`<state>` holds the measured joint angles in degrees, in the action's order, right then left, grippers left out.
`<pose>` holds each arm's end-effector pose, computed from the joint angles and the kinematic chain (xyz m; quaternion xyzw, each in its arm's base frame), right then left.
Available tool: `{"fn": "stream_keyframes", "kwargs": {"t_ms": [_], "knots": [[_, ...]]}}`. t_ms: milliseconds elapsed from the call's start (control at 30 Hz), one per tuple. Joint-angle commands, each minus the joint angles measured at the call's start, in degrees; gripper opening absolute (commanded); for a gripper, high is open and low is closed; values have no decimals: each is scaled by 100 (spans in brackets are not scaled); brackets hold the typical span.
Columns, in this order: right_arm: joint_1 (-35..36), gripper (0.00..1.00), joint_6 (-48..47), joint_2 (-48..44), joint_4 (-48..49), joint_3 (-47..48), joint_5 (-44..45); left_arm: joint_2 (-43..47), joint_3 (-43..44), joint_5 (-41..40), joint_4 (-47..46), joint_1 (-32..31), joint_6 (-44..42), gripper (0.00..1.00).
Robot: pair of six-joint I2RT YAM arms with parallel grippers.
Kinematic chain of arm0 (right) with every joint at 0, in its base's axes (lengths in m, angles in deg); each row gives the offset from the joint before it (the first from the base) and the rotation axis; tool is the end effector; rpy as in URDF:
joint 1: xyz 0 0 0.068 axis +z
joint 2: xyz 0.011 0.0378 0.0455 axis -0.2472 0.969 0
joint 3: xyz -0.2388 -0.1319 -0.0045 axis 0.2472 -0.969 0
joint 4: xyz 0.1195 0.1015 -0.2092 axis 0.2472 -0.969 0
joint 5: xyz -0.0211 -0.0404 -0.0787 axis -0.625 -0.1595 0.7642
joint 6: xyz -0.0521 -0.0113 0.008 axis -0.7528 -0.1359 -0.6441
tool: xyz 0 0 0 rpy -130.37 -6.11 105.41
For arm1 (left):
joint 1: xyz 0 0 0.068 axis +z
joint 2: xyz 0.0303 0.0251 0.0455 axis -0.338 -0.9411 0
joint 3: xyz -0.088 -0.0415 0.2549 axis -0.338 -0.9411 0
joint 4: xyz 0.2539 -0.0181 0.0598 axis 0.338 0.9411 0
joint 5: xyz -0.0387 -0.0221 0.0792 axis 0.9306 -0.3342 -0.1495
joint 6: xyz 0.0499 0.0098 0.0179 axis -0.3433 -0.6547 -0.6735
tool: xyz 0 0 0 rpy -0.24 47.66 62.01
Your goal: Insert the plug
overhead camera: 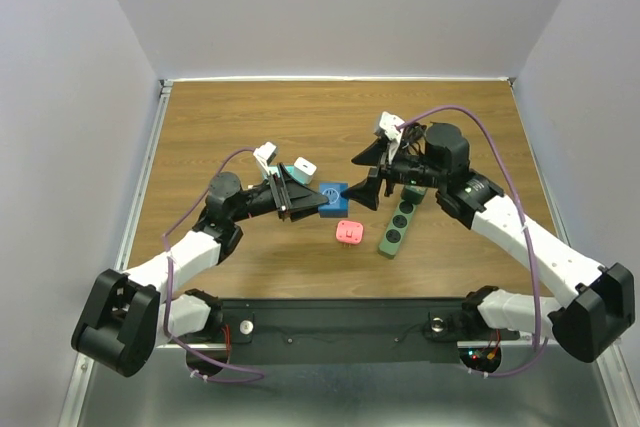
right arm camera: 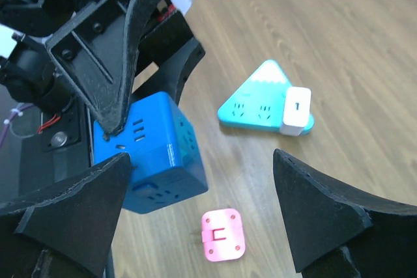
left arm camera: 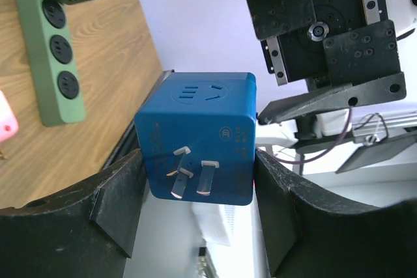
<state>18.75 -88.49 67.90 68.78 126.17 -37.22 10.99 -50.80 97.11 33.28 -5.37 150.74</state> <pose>0.2114 0.1651 0.3439 -0.4363 0.6276 0.4084 0.4989 0.1933 -0.1208 0.2536 0.0542 0.6713 -0.6983 0.2425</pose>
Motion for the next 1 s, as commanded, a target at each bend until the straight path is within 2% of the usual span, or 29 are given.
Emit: {"fn": "stream_keyframes", "kwargs": {"t_ms": [0, 433, 967], "knots": [[60, 94, -80, -266, 565, -46, 35, 237, 205, 217, -676, 8, 446, 0], [324, 95, 43, -706, 583, -310, -299, 202, 179, 278, -1292, 8, 1289, 0], [491, 95, 219, -846, 565, -494, -317, 176, 196, 199, -1257, 8, 1413, 0]]}}
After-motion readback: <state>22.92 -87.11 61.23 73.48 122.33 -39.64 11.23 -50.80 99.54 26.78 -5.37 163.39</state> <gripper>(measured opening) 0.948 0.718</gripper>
